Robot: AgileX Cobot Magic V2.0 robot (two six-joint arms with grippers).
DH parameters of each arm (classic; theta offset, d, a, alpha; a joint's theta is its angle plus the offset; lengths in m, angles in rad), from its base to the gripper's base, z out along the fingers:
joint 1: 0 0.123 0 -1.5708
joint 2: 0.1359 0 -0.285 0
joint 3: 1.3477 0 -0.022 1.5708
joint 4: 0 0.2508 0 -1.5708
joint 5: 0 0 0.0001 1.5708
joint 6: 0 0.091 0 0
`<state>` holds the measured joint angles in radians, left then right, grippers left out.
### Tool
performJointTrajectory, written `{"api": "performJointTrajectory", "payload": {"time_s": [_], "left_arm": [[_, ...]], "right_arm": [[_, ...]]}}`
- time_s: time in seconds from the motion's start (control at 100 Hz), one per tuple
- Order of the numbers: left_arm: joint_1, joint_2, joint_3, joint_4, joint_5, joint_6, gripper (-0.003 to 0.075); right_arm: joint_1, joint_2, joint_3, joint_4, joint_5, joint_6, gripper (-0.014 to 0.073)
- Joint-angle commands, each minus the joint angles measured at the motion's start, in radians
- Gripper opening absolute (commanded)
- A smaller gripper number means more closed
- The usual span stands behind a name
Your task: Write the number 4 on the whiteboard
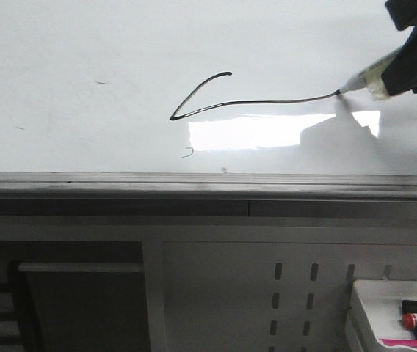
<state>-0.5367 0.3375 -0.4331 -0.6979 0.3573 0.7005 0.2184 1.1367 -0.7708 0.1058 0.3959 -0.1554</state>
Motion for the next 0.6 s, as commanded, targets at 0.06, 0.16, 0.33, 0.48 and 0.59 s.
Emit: {"api": "performJointTrajectory", "payload": {"time_s": [0.06, 0.16, 0.33, 0.48, 0.59], "left_arm": [[0.001, 0.006, -0.028, -0.025, -0.052, -0.012, -0.002], [0.001, 0.006, -0.028, -0.025, -0.052, -0.012, -0.002], [0.001, 0.006, -0.028, -0.025, -0.058, -0.012, -0.002], [0.001, 0.006, -0.028, -0.025, -0.058, -0.012, -0.002], [0.001, 0.006, -0.028, -0.025, -0.058, -0.012, -0.002]], "right_arm": [[0.014, -0.048, -0.029, -0.009, -0.059, -0.004, -0.0043], [0.082, -0.08, -0.041, -0.005, -0.111, -0.004, -0.0043], [0.194, -0.068, -0.048, -0.005, -0.192, -0.004, -0.0043], [0.213, -0.001, -0.048, -0.005, -0.247, -0.004, -0.0043], [0.21, 0.044, -0.048, -0.005, -0.286, -0.004, -0.0043]]}}
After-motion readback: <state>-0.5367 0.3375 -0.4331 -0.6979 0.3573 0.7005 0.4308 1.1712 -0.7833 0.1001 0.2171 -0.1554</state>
